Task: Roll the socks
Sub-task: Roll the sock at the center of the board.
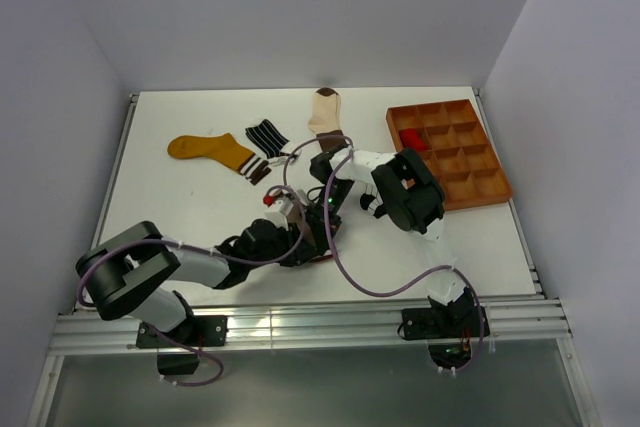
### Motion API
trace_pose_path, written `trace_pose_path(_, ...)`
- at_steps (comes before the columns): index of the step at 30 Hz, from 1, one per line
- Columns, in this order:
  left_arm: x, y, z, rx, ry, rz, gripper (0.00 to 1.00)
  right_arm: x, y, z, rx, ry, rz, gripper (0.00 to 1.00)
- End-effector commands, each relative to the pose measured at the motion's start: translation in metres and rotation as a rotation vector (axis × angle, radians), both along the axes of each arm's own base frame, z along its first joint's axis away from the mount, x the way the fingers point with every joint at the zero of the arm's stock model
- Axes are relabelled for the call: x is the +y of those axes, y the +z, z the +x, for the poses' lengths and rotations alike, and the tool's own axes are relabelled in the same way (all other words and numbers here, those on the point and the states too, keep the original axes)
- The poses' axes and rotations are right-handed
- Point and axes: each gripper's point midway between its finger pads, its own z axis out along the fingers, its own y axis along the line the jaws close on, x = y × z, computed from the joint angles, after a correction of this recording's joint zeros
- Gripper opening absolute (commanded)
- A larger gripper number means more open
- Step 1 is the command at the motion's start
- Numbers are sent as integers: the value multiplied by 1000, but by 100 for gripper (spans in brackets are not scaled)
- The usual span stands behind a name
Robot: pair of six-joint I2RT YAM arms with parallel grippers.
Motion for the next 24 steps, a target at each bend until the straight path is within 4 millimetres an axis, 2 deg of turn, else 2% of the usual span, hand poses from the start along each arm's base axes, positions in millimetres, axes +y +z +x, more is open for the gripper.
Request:
trace_pose_path(1,6,-12,0,32,45,30,27,10,-5,17,-96,-3,42,7)
trace_pose_path(2,8,-18,-1,53,57,49,20,11,-4,19,-107,-5,49,8)
trace_pose_path(7,11,-34,-3,117,70,105,1,14,2,19,-120,-25,73,15)
trace_pose_path(14,19,-48,-14,226,78,121,0,11,29,40,-224,-121,150,34)
trace_pose_path(18,28,-53,-17,260,82,124,0,1,48,56,-281,-202,191,36)
trace_pose_path(20,30,-54,-16,274,74,120,0,-1,54,65,-316,-234,209,36)
trace_pose_path(21,30,-54,-17,283,66,121,0,-8,53,68,-321,-263,204,35)
trace_pose_path(22,34,-57,-17,299,65,136,0,-8,66,78,-392,-285,245,34)
trace_pose_path(23,28,-52,-17,311,39,121,0,-14,66,77,-395,-320,232,33)
trace_pose_path(24,27,-52,-18,323,30,122,0,-20,68,86,-451,-345,219,33)
